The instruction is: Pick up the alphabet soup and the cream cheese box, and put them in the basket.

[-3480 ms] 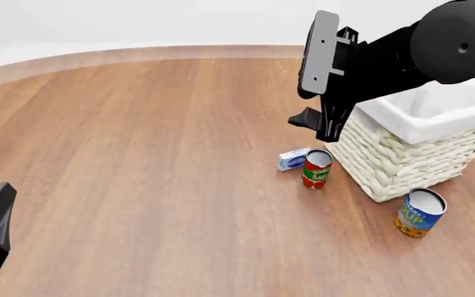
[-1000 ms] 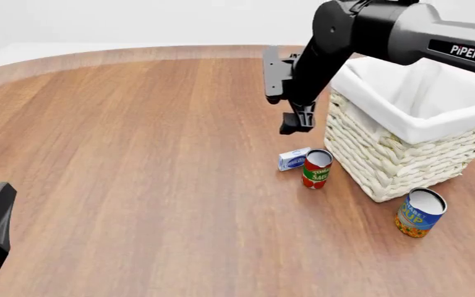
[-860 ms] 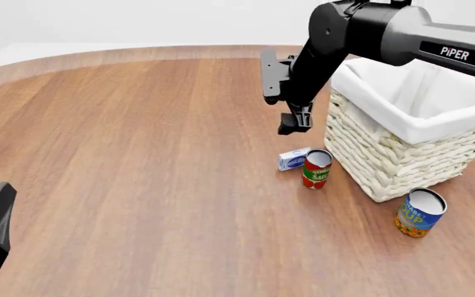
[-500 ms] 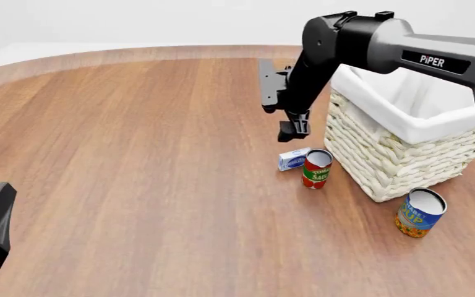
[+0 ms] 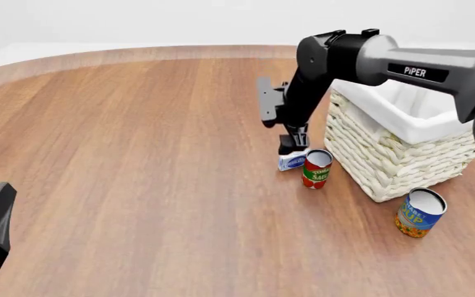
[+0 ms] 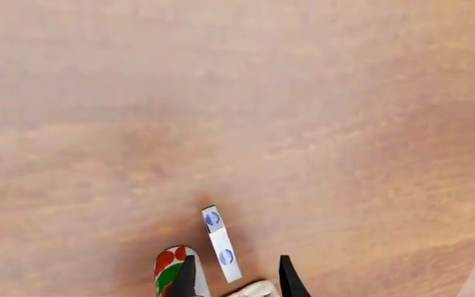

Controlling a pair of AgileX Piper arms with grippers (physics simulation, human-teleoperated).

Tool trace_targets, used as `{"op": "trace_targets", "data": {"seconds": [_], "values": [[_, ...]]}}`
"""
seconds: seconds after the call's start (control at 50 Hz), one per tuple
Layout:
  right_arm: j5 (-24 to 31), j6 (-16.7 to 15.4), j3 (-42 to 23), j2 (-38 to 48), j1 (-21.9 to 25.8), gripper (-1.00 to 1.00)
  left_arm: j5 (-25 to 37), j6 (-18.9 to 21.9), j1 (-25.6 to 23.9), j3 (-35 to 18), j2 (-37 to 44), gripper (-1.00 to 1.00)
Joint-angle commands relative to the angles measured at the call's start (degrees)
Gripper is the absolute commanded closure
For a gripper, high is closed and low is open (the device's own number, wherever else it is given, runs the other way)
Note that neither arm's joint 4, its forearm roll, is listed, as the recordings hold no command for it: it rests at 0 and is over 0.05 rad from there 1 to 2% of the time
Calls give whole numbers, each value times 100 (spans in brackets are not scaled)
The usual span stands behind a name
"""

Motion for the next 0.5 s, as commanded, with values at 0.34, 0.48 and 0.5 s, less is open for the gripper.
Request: {"op": "trace_targets", "data": {"seconds": [0.34, 0.48, 0.5], "values": [[-128, 18, 163, 93, 44, -100, 0, 0, 0, 0, 0, -100], [-140, -11, 156, 151, 31, -100, 0, 0, 0, 0, 0, -100], [-111, 7, 133, 142, 42, -100, 0, 0, 0, 0, 0, -100]]}}
